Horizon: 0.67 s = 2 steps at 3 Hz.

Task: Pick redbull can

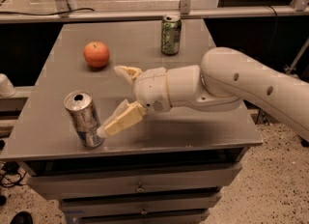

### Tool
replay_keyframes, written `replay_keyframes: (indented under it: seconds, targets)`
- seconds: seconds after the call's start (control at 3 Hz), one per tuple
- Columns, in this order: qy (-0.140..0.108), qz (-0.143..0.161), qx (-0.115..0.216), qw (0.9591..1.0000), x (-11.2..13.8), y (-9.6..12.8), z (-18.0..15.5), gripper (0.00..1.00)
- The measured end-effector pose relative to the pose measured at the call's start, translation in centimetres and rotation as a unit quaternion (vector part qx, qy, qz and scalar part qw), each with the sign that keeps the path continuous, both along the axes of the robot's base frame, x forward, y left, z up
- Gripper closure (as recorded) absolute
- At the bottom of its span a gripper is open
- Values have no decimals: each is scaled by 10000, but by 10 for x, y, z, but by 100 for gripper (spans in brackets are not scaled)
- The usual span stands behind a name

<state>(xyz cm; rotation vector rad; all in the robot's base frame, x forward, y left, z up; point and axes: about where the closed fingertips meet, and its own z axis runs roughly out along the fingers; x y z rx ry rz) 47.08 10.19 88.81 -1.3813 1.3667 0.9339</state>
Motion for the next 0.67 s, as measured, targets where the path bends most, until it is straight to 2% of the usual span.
replay_keyframes:
  seconds: [0.33, 0.67]
  targets:
    - [104, 361, 176, 9991, -10, 20, 2, 0]
    - [186, 708, 382, 9966, -22, 35, 8, 0]
